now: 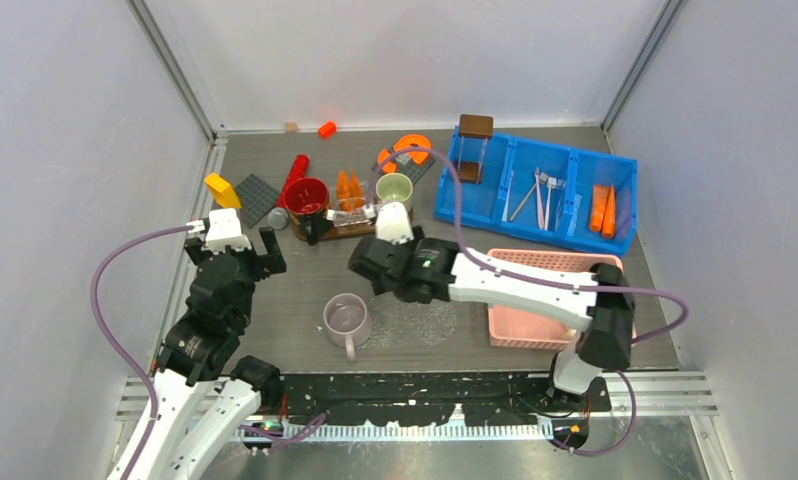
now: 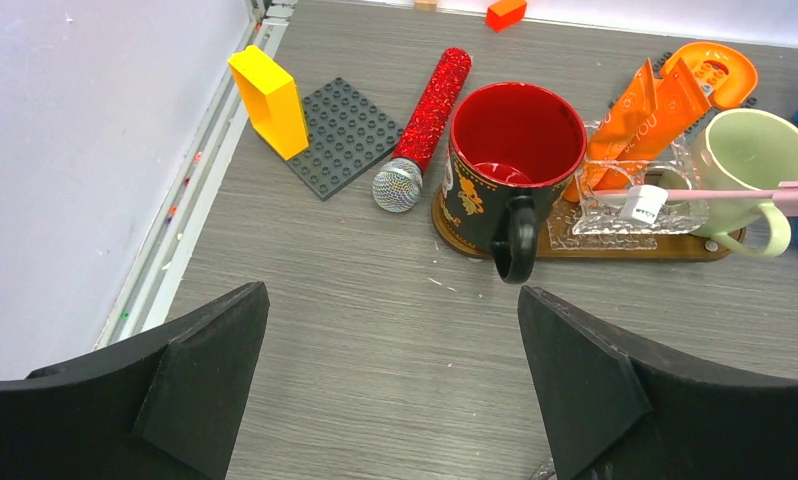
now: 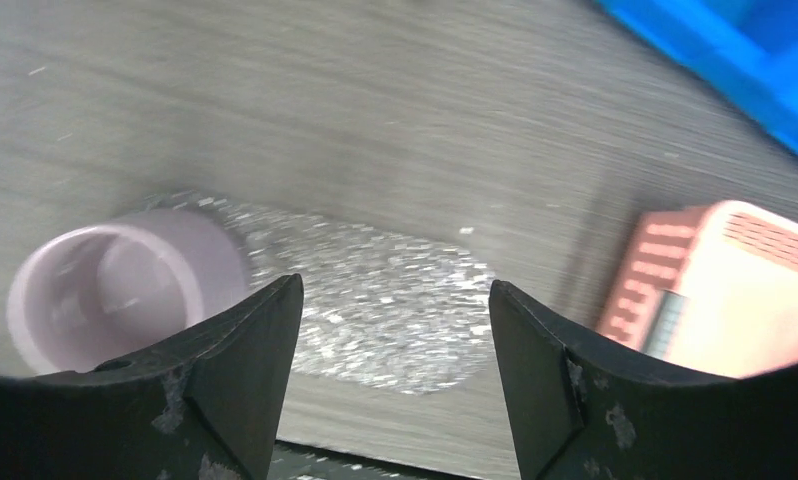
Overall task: Prepare toiletry sets of a toothbrush and toothpaste on the tray
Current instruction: Place the cup on the tray, then pick up the cup from the storage box.
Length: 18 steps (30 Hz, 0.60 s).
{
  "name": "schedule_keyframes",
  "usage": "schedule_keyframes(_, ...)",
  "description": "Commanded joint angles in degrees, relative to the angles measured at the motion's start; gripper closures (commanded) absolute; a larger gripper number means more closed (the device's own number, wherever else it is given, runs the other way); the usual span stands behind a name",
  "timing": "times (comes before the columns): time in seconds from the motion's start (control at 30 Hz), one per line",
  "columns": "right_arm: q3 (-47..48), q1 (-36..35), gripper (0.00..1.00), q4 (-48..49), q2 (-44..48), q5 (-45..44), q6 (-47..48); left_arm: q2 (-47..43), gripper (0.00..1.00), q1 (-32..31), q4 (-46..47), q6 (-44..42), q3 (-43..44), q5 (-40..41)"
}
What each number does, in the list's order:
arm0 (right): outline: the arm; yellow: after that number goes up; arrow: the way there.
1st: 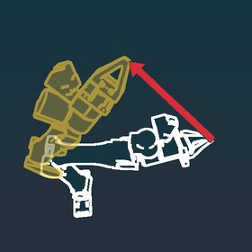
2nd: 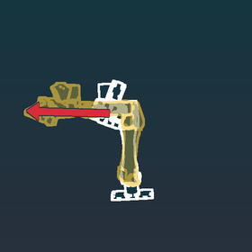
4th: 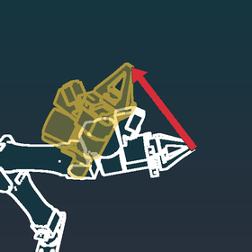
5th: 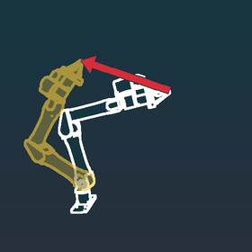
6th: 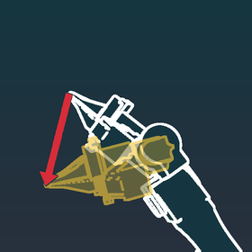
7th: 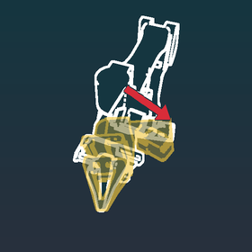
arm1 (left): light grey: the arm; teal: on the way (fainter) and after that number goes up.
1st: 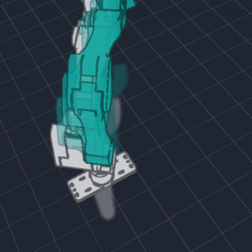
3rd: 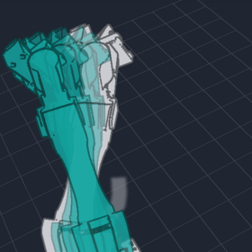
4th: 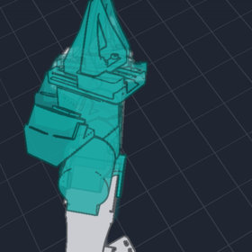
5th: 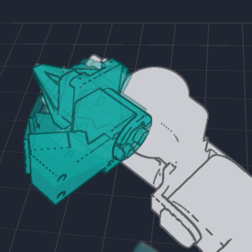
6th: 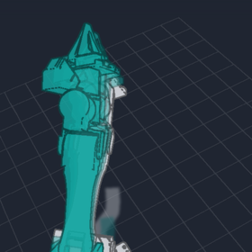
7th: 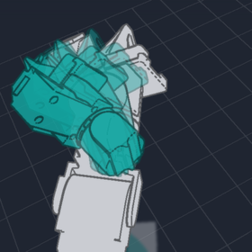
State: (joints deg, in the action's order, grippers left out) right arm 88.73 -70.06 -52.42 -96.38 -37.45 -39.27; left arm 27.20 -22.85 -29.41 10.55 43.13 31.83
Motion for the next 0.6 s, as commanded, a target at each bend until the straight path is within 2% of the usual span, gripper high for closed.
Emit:
schedule_keyframes(0.0,-6.1,7.2,0.25,-3.3,9.6,-5.3,-1.1,0.0,0.00,0.3,2.3,1.1,0.0,-0.5)
schedule_keyframes(0.23,-14.2,19.3,0.25,-11.2,21.5,-7.5,-3.2,0.1,0.00,0.3,2.5,1.1,-0.2,-0.9)
schedule_keyframes(0.4,-19.5,30.4,0.25,-12.3,30.6,-7.8,-3.3,0.5,0.00,0.2,2.6,1.1,-0.2,-1.3)
schedule_keyframes(0.57,-21.4,41.9,0.25,-13.5,35.3,-5.4,-1.5,0.4,0.00,0.2,2.6,1.2,-0.2,-1.2)
